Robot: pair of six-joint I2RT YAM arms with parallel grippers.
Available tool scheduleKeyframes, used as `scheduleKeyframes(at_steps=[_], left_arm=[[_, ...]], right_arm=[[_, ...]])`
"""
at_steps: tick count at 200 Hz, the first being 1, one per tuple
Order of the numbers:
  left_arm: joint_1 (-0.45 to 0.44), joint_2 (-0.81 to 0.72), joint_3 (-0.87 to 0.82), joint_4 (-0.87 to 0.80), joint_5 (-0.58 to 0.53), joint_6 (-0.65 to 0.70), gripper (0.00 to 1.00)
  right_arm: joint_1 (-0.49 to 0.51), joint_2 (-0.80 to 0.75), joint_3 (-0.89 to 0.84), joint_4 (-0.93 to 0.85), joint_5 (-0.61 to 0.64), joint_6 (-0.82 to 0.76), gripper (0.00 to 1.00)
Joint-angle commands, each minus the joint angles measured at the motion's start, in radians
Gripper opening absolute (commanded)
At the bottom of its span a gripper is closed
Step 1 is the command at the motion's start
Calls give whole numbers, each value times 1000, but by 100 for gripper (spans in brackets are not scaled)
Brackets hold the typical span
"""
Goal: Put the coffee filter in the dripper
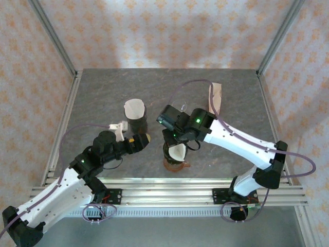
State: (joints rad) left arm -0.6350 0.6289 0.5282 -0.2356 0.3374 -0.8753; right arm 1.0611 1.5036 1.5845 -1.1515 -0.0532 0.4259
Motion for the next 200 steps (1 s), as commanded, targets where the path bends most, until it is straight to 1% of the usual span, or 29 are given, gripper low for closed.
scheduleKeyframes(at_steps=[1,18,25,36,41,50,58,76,100,116,136,161,179,200], left_arm=[[-7,6,0,52,29,-17,92],[-8,16,0,68,42,-23,91],[-8,18,4,70,45,-24,89],[-14,27,12,71,48,-20,82],[-20,31,18,66,46,-18,79],[-36,41,31,55,33,-12,76],[-54,54,44,46,17,-3,74],[-114,89,88,7,-33,36,73],[-199,144,165,-63,-136,96,71],[-245,185,217,-95,-178,132,72],[-293,242,278,-135,-223,175,72],[-363,335,358,-209,-304,227,64],[-393,395,398,-240,-333,240,55],[-410,435,420,-235,-341,248,55]], right_arm=[[-9,3,-35,36,0,-7,0],[-9,7,-49,36,1,-4,0],[-9,3,-52,40,2,-6,9],[-9,-23,-67,61,13,1,27],[-9,-39,-78,76,16,5,33],[-10,-69,-96,101,18,14,40],[-9,-93,-109,115,24,22,43],[-9,-152,-141,141,49,37,46],[-9,-260,-226,197,103,77,47],[-9,-329,-300,251,130,97,48],[-8,-385,-359,257,165,121,48],[-9,-428,-429,268,201,146,48],[-9,-437,-447,263,207,143,48],[-9,-441,-457,253,212,143,48]])
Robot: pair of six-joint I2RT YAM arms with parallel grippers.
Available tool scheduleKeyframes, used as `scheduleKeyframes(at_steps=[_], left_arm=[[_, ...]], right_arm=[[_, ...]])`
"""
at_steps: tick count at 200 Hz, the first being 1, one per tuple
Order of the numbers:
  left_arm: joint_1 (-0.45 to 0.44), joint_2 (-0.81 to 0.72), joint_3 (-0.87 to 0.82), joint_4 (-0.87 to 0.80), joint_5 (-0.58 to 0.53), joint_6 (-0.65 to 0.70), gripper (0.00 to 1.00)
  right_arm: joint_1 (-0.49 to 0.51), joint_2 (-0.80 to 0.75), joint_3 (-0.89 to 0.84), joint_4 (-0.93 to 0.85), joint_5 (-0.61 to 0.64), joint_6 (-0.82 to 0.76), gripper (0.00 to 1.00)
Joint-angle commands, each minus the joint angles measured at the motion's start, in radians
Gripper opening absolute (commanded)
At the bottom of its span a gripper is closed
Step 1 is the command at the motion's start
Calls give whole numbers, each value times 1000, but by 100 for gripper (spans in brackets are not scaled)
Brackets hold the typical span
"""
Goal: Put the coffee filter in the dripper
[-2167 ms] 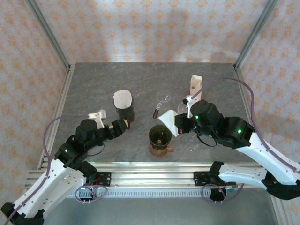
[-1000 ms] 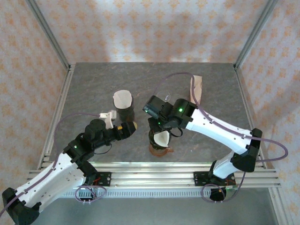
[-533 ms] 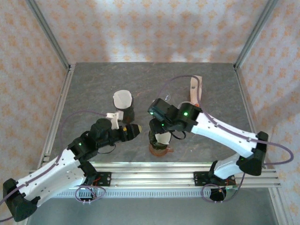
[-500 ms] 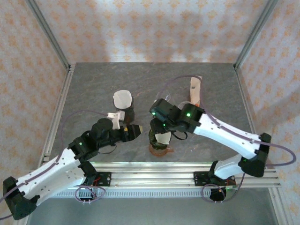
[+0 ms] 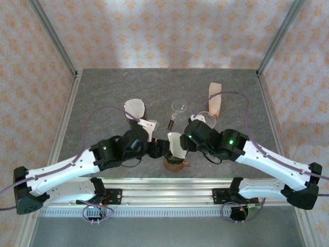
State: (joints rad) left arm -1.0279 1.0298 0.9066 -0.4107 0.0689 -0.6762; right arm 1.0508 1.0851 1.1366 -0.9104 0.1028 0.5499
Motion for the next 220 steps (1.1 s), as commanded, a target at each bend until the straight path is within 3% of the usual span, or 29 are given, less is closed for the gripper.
scheduleKeyframes(at_steps=[1,60,109,133,184,220], left_arm=[[-18,36,41,-59,-73,50,55],[-29,90,53,-56,-77,49,42],[-30,67,4,-33,-75,20,41],[-30,61,-7,-36,-83,15,40],[-30,39,-46,-25,-110,-5,41],[-26,30,-73,-5,-110,-24,42]], right_arm=[[2,-23,-10,11,56,20,48],[1,-43,-36,23,52,16,47],[3,-7,-47,47,-20,-8,45],[3,3,-50,42,-18,-8,37],[18,32,-55,35,3,-18,8],[46,76,-41,17,41,-30,0]])
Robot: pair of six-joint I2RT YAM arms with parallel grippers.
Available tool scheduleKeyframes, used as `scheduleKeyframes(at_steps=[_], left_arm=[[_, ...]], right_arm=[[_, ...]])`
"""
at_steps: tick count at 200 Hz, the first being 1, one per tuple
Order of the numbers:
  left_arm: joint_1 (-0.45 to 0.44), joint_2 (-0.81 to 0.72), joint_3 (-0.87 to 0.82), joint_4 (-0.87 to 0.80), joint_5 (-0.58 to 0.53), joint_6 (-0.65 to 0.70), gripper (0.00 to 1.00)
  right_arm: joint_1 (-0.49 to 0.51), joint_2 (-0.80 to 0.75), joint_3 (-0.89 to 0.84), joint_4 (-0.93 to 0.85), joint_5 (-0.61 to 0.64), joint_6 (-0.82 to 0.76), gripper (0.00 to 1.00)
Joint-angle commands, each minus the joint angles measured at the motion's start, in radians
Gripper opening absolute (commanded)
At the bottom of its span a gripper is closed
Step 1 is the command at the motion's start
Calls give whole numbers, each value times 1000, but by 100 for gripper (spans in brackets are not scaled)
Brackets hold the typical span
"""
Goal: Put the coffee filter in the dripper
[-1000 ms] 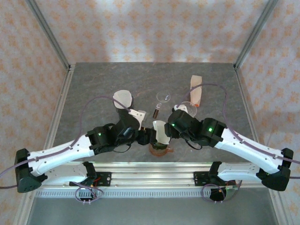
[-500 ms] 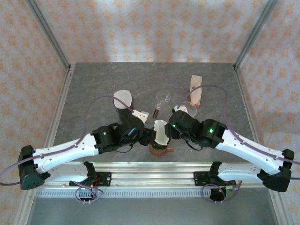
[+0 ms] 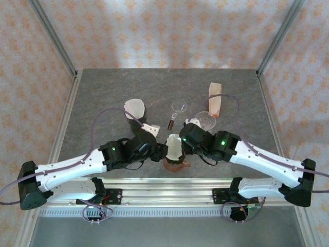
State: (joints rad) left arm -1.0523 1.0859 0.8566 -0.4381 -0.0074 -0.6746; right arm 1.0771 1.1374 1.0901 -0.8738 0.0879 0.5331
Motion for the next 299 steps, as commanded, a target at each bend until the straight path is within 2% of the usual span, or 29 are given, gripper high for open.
scheduleKeyframes(at_steps=[1,24,86,118,146,213,222,251,299], left_arm=[[0,-28,-24,24,-33,-26,42],[19,-56,-55,58,-6,-50,46],[42,-102,-85,173,87,-36,74],[42,-68,-67,121,42,-29,74],[59,-69,-75,69,-12,-43,63],[86,-74,-101,59,-8,-52,57],[87,-92,-109,74,0,-51,59],[86,-157,-122,153,30,-41,77],[84,-70,-92,165,89,-10,81]], right_arm=[[20,25,5,-22,58,-12,0],[29,39,8,-27,71,-12,0],[36,41,13,-30,82,-6,0],[37,41,12,-30,82,-1,0],[36,38,8,-27,78,2,0],[36,31,-7,-21,85,18,0],[35,30,-7,-19,80,17,0],[36,32,-10,-16,77,19,0],[36,32,-10,-13,78,19,0]])
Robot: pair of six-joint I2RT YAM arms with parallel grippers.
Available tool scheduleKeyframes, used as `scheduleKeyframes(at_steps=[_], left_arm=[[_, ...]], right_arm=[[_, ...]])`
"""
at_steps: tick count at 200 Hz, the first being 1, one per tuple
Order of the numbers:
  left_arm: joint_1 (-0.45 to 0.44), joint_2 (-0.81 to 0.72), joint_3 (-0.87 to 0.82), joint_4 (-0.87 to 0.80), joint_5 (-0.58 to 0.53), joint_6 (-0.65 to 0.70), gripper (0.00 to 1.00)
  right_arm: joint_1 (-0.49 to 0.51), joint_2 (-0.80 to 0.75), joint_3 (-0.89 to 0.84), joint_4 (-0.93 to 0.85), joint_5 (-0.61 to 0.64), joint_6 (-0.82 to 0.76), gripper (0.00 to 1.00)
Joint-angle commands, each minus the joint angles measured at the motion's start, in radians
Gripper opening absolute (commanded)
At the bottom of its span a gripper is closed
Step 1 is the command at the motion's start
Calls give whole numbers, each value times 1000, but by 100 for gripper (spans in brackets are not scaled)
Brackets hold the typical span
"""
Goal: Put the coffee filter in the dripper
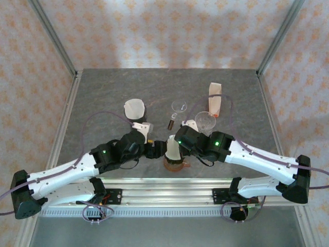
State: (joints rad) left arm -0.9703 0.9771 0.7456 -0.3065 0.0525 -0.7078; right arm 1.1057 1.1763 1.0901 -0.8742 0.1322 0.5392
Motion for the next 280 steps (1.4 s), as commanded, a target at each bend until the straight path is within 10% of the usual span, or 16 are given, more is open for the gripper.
scheduleKeyframes(at_steps=[1,105,177,280], left_arm=[[1,40,19,34,29,23,81],[5,75,1,-22,-24,-17,55],[4,63,-13,9,-8,-24,62],[5,43,-40,18,-15,-32,63]], right_arm=[[7,-8,-10,-13,33,13,0],[7,-20,-24,-18,40,31,1],[8,-85,-25,-20,22,63,54],[8,-56,-95,-46,-3,107,61]])
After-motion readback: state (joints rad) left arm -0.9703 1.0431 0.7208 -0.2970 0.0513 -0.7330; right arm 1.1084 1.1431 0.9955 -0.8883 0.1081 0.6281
